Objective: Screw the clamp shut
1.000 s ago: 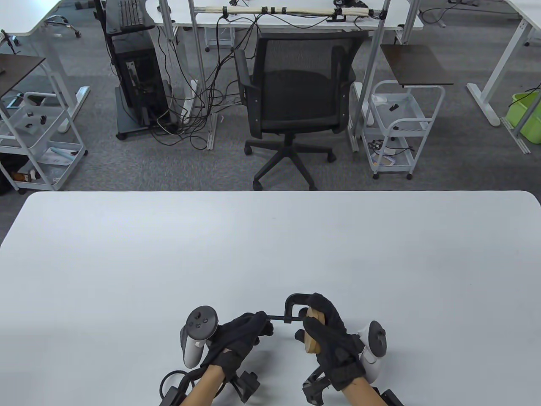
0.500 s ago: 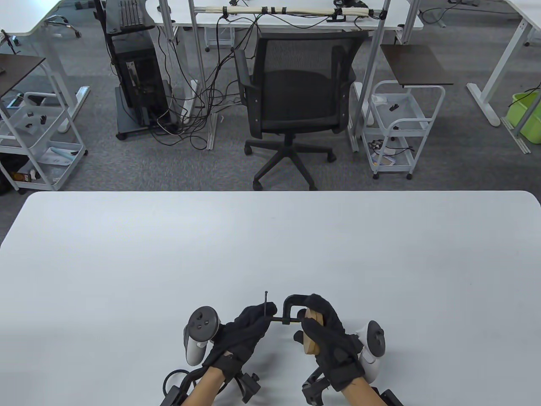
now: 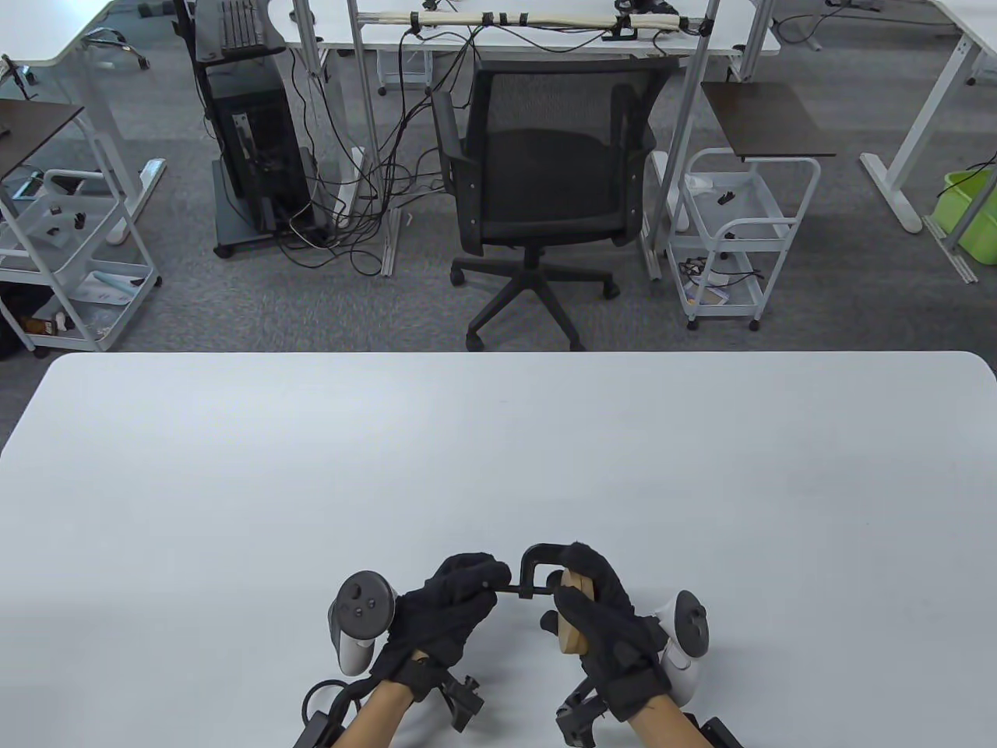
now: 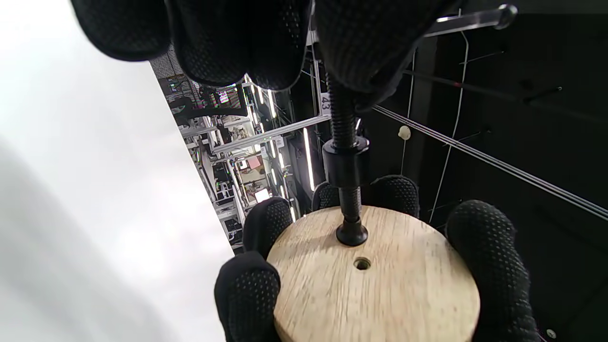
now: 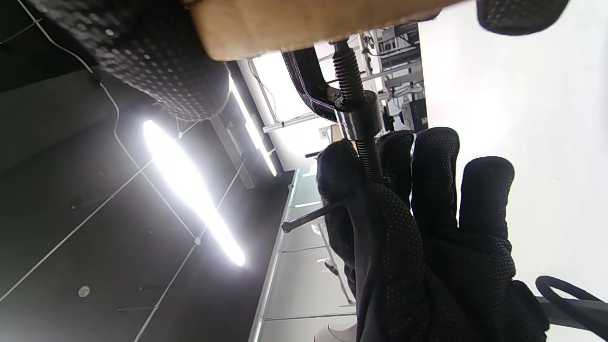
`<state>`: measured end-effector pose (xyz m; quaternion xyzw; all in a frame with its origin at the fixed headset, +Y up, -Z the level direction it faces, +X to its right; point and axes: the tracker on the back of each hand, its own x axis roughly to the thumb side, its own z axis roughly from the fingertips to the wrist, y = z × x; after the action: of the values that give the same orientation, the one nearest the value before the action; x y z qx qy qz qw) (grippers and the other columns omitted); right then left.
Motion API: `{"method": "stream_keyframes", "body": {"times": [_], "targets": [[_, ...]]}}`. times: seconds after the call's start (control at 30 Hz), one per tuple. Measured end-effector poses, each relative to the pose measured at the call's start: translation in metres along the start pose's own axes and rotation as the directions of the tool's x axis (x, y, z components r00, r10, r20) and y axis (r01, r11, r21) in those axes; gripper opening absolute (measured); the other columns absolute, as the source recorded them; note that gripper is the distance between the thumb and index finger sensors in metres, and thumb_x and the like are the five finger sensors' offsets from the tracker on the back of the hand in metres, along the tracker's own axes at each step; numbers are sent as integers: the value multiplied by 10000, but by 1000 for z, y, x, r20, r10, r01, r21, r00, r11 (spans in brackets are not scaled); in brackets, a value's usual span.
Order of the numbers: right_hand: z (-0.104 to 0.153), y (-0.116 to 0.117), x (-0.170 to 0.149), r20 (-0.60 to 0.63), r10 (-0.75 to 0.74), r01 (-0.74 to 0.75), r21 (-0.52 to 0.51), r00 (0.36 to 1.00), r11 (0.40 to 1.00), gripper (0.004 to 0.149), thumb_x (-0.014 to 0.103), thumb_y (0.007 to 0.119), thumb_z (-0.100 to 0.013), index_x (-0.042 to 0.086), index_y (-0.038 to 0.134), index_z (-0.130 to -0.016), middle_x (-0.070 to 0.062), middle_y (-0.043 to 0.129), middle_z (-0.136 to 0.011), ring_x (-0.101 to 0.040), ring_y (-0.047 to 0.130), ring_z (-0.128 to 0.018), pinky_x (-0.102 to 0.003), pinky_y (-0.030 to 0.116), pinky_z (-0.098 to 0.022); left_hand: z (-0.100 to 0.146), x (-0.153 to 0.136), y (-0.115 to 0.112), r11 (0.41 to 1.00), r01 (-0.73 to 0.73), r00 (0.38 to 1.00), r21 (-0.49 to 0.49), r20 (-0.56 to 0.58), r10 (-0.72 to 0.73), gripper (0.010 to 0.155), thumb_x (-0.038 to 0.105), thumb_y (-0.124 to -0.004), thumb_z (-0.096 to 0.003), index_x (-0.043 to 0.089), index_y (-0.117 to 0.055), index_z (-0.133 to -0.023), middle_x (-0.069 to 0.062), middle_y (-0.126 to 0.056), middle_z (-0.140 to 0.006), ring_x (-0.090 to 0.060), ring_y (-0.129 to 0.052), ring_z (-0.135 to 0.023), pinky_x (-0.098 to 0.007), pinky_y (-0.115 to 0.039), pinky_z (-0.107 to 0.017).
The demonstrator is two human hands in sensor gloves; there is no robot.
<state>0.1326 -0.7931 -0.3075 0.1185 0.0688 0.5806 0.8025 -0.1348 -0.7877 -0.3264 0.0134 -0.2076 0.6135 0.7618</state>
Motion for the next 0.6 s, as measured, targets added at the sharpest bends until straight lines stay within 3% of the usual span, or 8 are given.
{"method": "stream_keyframes", "body": {"times": [0.13,0.23,0.4,0.5,0.6], "targets": [[0,0,0,4,-2,2,-3,1000,1000,698,513,897,-501,221,568,-1043,47,441,-1125,-531,450,-936,-715,609,-521,0,-1,-1,1000,-2,1000,-18,-14,2,486,340,-822,-500,332,-764,-982,-140,-666,-1069,-446,-675,-954,-616,-674,-623],[0,0,1,12,-7,7,-8,1000,1000,699,515,896,-501,223,566,-1043,49,439,-1125,-531,449,-937,-714,610,-523,-1,-2,2,1000,-11,999,-14,-43,10,627,398,-814,-504,273,-609,-1083,-186,-582,-1096,-476,-608,-971,-623,-655,-626],[0,-2,1,12,-8,8,-22,1000,1000,700,515,896,-499,223,566,-1043,46,437,-1125,-531,450,-935,-714,609,-522,-1,-6,10,999,-40,997,-4,-67,40,648,407,-804,-519,207,-571,-1089,-198,-540,-1107,-488,-580,-977,-628,-644,-629],[0,-2,1,13,-7,7,-22,1000,1000,698,514,896,-501,223,565,-1043,48,436,-1125,-532,448,-936,-714,609,-523,1,-8,11,999,15,992,37,-129,-10,588,468,-775,-525,149,-660,-1005,-215,-586,-1069,-499,-627,-937,-611,-668,-607],[1,-2,1,14,-8,8,-20,1000,1000,697,514,895,-501,224,566,-1043,48,437,-1125,-531,448,-936,-713,610,-524,2,-14,10,998,70,974,0,-218,-69,600,588,-703,-532,63,-938,-703,-202,-792,-952,-511,-754,-843,-603,-719,-556]]}}
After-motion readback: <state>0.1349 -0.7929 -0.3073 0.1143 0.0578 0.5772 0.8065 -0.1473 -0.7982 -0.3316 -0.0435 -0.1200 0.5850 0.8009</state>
